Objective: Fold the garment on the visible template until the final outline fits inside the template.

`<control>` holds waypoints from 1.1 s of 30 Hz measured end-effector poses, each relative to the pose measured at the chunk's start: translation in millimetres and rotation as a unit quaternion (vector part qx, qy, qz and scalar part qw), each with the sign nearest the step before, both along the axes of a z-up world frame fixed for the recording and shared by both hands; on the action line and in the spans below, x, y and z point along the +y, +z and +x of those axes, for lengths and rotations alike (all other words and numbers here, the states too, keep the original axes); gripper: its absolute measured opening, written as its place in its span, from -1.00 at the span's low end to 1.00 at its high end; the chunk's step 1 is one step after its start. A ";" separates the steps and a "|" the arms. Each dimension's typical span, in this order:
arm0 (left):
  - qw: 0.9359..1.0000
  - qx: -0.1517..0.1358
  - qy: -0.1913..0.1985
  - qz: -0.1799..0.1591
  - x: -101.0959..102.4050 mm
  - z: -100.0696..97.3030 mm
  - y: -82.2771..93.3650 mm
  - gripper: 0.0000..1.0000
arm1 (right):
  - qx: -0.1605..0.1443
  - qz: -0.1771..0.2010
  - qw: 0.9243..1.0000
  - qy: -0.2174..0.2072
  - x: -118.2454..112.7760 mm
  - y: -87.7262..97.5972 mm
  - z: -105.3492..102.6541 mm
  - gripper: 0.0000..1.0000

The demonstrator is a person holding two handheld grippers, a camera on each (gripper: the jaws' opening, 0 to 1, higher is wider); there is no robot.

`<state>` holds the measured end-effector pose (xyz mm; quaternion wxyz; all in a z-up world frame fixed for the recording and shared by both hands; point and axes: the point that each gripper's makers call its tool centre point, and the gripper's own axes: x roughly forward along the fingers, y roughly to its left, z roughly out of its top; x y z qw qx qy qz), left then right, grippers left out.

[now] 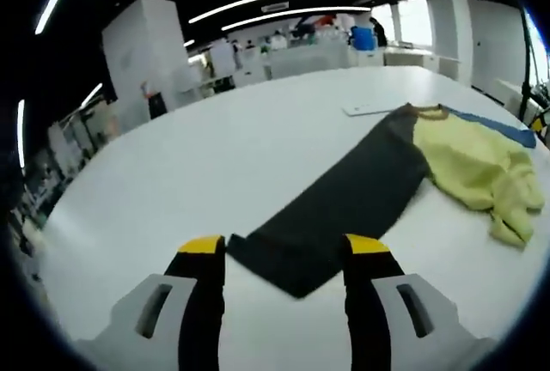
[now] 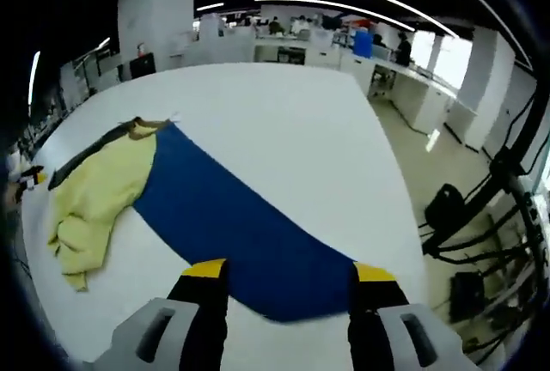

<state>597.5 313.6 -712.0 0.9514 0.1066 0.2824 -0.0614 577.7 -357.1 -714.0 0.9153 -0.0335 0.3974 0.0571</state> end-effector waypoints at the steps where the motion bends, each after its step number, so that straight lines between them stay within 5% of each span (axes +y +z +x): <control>1: 1.000 0.004 -0.011 -0.002 -6.0 -2.0 -0.6 0.15 | 0.000 0.010 1.000 0.010 7.9 0.9 -1.1 0.16; 5: 0.997 -0.001 -0.073 0.022 -28.8 -8.5 0.3 0.22 | 0.008 0.023 0.998 0.060 41.8 1.2 -11.1 0.19; 14: 0.991 -0.010 -0.130 -0.021 -68.1 -21.3 2.3 0.30 | 0.019 0.037 0.986 0.162 111.1 -0.3 -32.1 0.25; 23: 0.983 -0.012 -0.167 -0.071 -101.0 -31.9 2.6 0.30 | 0.043 0.064 0.974 0.212 158.6 -13.3 -54.8 0.26; 33: 0.972 0.000 -0.222 -0.078 -138.9 -43.9 -2.4 0.24 | 0.056 0.097 0.962 0.248 201.3 -22.5 -75.8 0.18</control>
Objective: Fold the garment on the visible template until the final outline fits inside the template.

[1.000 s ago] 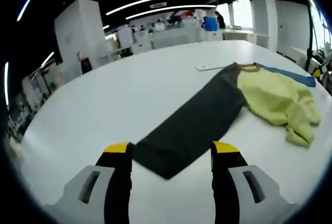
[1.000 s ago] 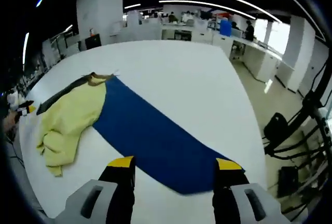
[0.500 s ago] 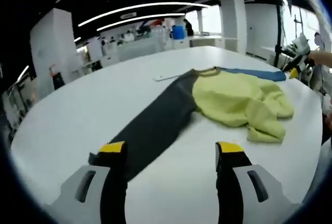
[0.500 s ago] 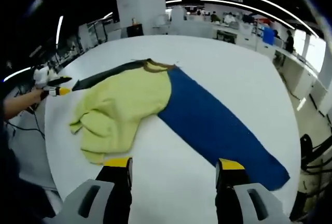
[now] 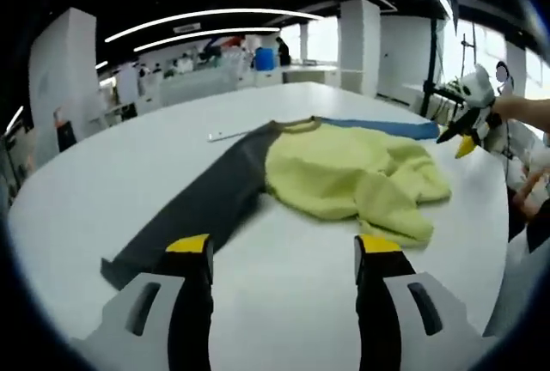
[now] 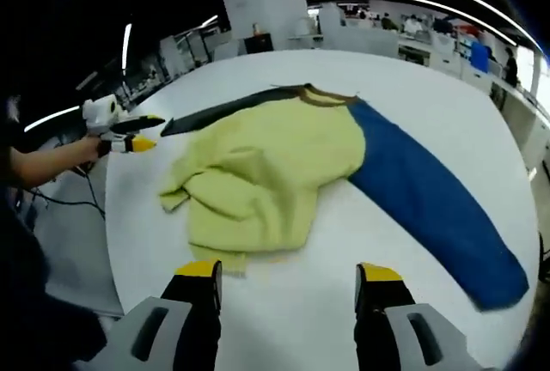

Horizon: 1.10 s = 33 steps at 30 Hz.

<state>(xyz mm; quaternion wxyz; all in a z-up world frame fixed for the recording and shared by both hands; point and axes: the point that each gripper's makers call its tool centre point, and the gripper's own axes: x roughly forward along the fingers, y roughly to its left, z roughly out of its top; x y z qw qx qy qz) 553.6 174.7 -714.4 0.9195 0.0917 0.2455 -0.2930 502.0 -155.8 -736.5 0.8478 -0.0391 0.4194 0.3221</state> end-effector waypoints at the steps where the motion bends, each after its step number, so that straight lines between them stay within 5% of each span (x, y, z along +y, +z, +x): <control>1: 1.000 0.002 -0.007 0.000 -4.8 -1.7 -1.2 0.23 | 0.001 0.002 1.000 0.001 2.0 -0.5 -0.9 0.17; 13: 0.997 0.014 -0.072 -0.013 -45.2 -12.5 -11.6 0.12 | 0.006 0.031 0.999 0.007 26.2 -4.7 -8.2 -0.08; 33: 0.993 0.046 -0.113 0.001 -79.3 -9.5 -39.4 -0.47 | -0.005 -0.006 1.000 0.026 42.9 -24.4 -16.8 -0.54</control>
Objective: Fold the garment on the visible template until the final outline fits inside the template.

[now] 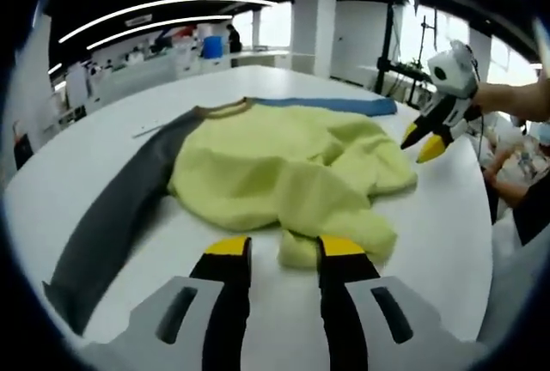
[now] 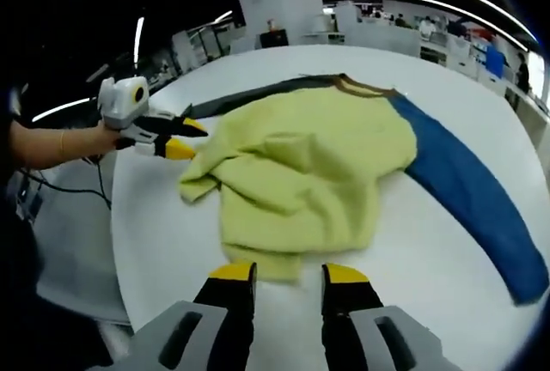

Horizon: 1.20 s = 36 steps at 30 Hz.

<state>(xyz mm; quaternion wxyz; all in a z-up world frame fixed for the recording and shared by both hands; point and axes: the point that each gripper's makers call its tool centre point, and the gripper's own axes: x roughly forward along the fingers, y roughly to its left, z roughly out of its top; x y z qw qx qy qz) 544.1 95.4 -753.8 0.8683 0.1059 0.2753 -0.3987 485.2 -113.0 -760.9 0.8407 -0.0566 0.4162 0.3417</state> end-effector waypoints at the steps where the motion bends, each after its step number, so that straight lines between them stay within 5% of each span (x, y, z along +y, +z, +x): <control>1: 1.000 0.001 -0.003 0.000 -0.7 -0.5 -0.1 -0.49 | -0.003 0.001 1.000 0.001 0.1 0.0 1.2 -0.58; 7: 1.000 0.009 -0.012 0.003 -4.1 -2.0 -3.5 -0.84 | 0.001 0.002 1.000 0.006 5.2 -4.1 4.1 -0.82; 16: 0.999 0.015 -0.007 0.033 1.6 -4.9 -11.2 -0.89 | 0.007 -0.014 1.000 0.010 5.1 -11.3 2.2 -0.93; 36: 0.993 0.016 0.115 -0.014 43.1 -18.8 16.9 -0.96 | 0.012 -0.001 0.999 -0.035 -9.3 10.7 -11.6 -1.00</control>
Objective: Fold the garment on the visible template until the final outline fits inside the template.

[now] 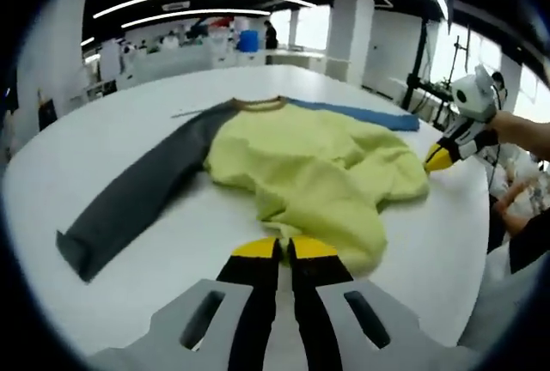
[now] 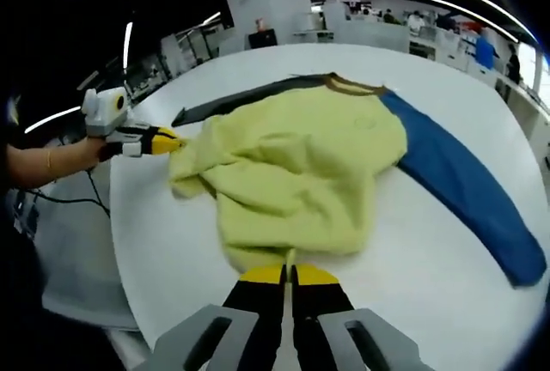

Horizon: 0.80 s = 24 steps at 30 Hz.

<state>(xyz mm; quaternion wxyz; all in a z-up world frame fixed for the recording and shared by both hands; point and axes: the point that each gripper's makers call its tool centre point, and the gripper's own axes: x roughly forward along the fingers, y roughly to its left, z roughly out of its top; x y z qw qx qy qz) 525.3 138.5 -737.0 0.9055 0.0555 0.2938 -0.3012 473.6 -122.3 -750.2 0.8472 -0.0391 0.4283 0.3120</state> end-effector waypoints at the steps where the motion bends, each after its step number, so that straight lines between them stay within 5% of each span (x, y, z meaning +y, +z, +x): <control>1: 1.000 -0.006 0.003 0.010 4.6 -2.0 0.9 -0.96 | 0.001 -0.001 1.000 -0.003 -2.3 0.5 -1.5 -1.00; 8: 0.997 0.028 0.067 -0.020 21.3 -18.7 9.6 -0.96 | 0.006 0.012 0.998 -0.054 -18.8 8.4 -14.8 -1.00; 24: 0.993 0.041 0.102 -0.041 34.4 -39.4 27.4 -0.95 | -0.001 0.000 0.994 -0.105 -45.8 25.3 -42.8 -1.00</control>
